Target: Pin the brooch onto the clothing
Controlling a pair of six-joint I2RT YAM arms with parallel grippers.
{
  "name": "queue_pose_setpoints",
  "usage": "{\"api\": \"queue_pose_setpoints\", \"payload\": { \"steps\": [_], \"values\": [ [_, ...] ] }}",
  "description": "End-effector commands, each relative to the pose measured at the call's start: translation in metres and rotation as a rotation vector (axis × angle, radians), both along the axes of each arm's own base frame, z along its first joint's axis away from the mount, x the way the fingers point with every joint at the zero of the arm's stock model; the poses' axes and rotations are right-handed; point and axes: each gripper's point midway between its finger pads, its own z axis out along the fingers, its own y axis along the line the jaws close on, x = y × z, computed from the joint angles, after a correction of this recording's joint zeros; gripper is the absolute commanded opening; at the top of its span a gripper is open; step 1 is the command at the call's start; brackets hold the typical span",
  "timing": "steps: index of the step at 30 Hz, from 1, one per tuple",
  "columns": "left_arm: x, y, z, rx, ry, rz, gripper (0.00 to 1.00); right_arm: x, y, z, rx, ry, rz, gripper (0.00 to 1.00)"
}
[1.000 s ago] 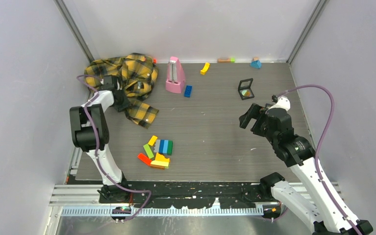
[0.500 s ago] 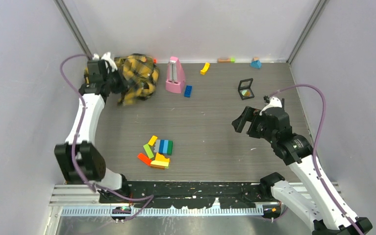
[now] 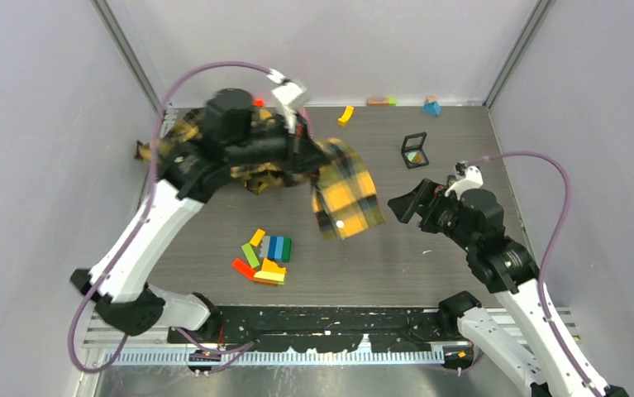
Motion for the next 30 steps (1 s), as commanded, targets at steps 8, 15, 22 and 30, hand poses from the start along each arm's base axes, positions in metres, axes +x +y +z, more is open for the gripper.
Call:
{"api": "queue_pose_setpoints", "payload": {
  "steps": [8, 15, 22, 30],
  "values": [
    [-0.011, -0.085, -0.129, 0.274, 0.146, -0.139, 0.84, -0.016, -0.061, -0.008, -0.018, -0.013, -0.322, 0.97],
    [0.052, 0.03, -0.157, 0.221, 0.263, 0.307, 1.0, -0.014, -0.051, -0.044, -0.069, 0.113, -0.282, 0.97],
    [0.085, 0.219, -0.215, 0.207, 0.48, 0.936, 1.0, -0.005, -0.008, -0.095, -0.066, 0.308, -0.105, 0.97],
    [0.062, 0.371, -0.252, 0.09, 0.529, 1.488, 1.0, -0.007, -0.008, -0.129, -0.131, 0.366, -0.117, 0.97]
  ]
}}
